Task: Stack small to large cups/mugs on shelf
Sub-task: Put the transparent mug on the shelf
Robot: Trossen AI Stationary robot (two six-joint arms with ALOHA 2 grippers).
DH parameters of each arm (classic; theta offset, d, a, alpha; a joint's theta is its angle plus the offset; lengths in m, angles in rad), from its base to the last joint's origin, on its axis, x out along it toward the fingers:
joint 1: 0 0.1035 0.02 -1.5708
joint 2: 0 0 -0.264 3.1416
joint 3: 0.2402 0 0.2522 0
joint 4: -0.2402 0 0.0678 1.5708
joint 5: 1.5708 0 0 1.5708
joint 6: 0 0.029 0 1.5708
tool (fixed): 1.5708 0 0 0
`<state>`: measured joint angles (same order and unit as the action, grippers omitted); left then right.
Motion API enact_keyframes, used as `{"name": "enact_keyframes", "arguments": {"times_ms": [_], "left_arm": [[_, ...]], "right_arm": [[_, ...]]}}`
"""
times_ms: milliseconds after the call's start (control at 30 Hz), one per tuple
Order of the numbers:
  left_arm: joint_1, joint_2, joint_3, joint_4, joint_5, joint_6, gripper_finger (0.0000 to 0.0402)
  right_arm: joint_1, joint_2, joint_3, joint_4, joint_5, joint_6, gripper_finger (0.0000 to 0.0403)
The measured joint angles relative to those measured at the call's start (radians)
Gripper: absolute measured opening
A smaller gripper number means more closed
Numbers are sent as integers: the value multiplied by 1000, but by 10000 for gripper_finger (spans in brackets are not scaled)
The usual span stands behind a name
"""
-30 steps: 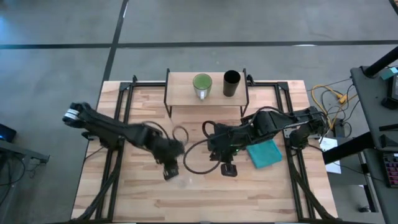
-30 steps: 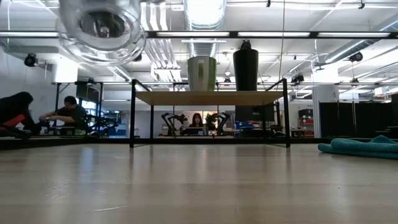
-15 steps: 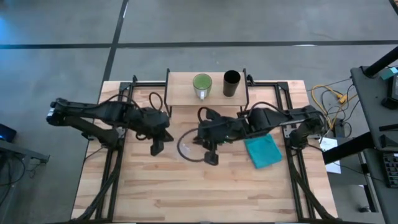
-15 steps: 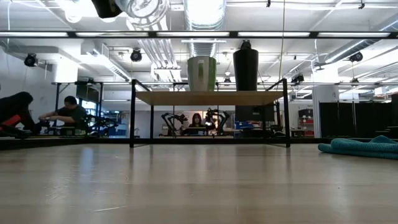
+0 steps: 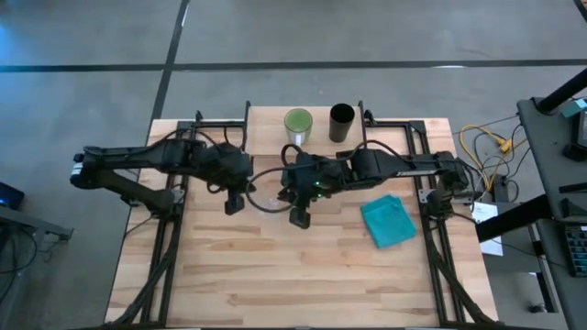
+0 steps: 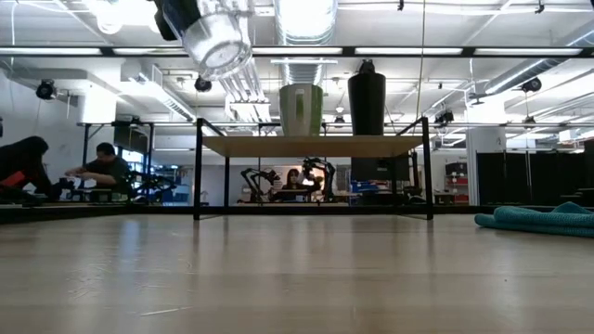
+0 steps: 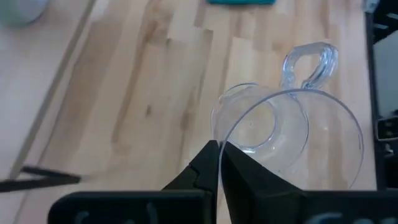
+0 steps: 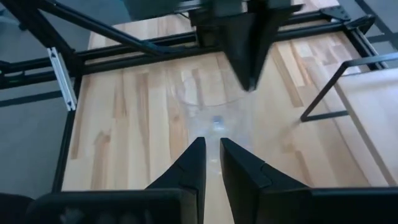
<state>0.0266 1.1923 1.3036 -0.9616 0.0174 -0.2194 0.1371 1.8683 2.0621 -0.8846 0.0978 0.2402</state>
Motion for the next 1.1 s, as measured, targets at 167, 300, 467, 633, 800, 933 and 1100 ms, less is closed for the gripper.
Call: {"name": "enact_keyframes", "arguments": {"times_ms": [167,300,467,633,800,933,1100], "left_arm": [[86,-1,24,-8,0,16,0],[110,5,53,-5,7,75,0],[126,17,69,-7,8,105,0],[141,38,79,-8,9,130,0],[158,65,107,-10,6,148,0],[170,85,134,-29,6,181,0],[185,106,140,-35,9,183,0]], "right_arm": [[-7,-2,-3,10,4,-43,44],[-33,0,-26,2,7,-58,52],[-68,0,-31,6,46,-58,72],[-92,0,-34,10,61,-58,88],[-106,0,-59,11,60,-58,90],[-107,0,-79,13,57,-59,89],[-109,0,-83,45,62,-85,87]]}}
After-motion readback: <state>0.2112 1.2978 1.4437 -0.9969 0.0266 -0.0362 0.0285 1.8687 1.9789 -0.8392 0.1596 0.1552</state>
